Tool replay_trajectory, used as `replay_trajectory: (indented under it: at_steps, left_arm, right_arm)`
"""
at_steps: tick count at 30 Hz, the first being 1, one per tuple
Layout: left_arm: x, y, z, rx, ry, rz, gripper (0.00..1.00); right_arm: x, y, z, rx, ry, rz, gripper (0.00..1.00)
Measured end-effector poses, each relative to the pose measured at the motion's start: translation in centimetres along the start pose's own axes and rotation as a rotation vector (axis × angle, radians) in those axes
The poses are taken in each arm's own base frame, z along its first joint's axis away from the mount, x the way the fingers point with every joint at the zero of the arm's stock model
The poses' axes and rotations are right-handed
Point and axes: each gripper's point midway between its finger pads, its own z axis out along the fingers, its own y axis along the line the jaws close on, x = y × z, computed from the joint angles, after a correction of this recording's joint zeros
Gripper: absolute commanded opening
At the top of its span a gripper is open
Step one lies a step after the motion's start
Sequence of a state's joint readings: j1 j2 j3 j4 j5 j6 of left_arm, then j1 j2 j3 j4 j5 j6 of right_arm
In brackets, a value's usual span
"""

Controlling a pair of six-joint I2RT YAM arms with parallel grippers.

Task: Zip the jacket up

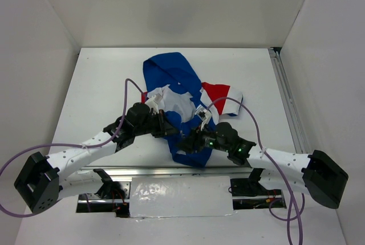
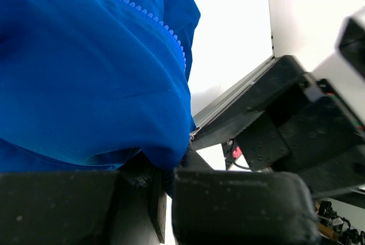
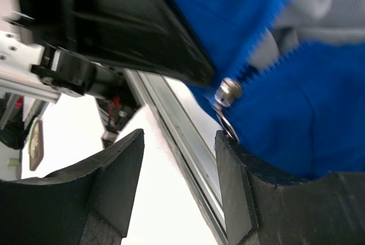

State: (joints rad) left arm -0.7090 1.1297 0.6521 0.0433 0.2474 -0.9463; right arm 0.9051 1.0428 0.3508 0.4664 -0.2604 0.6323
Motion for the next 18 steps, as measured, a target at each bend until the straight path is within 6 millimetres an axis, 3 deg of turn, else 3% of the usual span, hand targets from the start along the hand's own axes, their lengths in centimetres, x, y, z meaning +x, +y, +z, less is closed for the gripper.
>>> replay_trajectory:
  at_steps: [4, 18]
  left_arm:
    - [0.0, 0.0, 0.0, 0.000, 0.000, -0.001, 0.00]
    - [0.0, 0.0, 0.0, 0.001, 0.001, -0.002, 0.00]
  right_arm:
    - [1.0, -1.2, -0.4, 0.040, 0.016, 0.021, 0.60]
    - [0.1, -2.3, -0.7, 0.078, -0.055, 0.058, 0.60]
